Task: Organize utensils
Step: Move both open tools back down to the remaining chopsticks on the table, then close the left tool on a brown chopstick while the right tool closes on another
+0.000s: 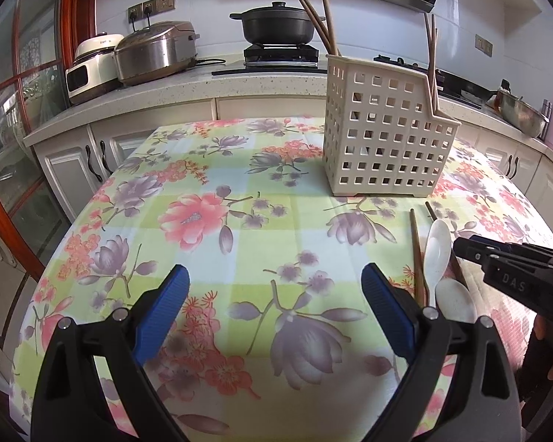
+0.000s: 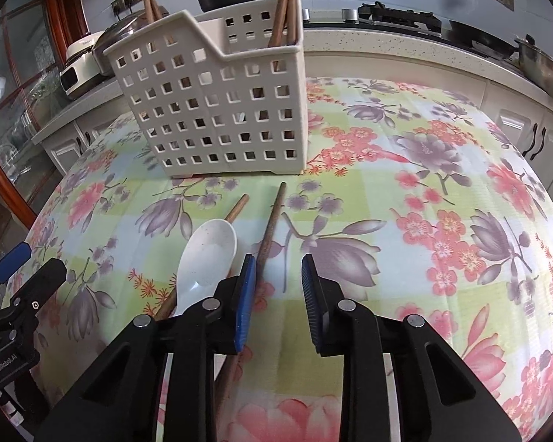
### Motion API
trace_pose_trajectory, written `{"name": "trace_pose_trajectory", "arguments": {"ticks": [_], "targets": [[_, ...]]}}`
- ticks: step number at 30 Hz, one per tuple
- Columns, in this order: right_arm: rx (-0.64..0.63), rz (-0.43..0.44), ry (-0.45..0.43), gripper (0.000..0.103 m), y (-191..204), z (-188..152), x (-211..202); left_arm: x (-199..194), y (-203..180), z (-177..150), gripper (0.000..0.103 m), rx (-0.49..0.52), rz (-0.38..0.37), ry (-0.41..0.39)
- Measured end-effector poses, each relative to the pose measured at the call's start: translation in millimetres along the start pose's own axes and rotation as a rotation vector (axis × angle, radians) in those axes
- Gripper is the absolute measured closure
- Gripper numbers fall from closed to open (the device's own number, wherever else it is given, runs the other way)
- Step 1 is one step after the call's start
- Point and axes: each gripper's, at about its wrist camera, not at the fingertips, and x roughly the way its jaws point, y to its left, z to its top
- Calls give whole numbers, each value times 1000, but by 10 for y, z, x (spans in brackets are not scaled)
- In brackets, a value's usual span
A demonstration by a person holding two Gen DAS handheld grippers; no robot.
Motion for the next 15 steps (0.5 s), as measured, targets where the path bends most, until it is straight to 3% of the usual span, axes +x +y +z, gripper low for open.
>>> {"name": "trace_pose_trajectory", "arguments": {"ticks": [11, 15], "targets": [[-43, -55, 18, 85, 144, 39, 104, 74, -49, 11, 19, 4, -35, 42], [-46, -77, 18, 93, 138, 29, 98, 146, -94, 43, 23, 14, -51, 75]]}}
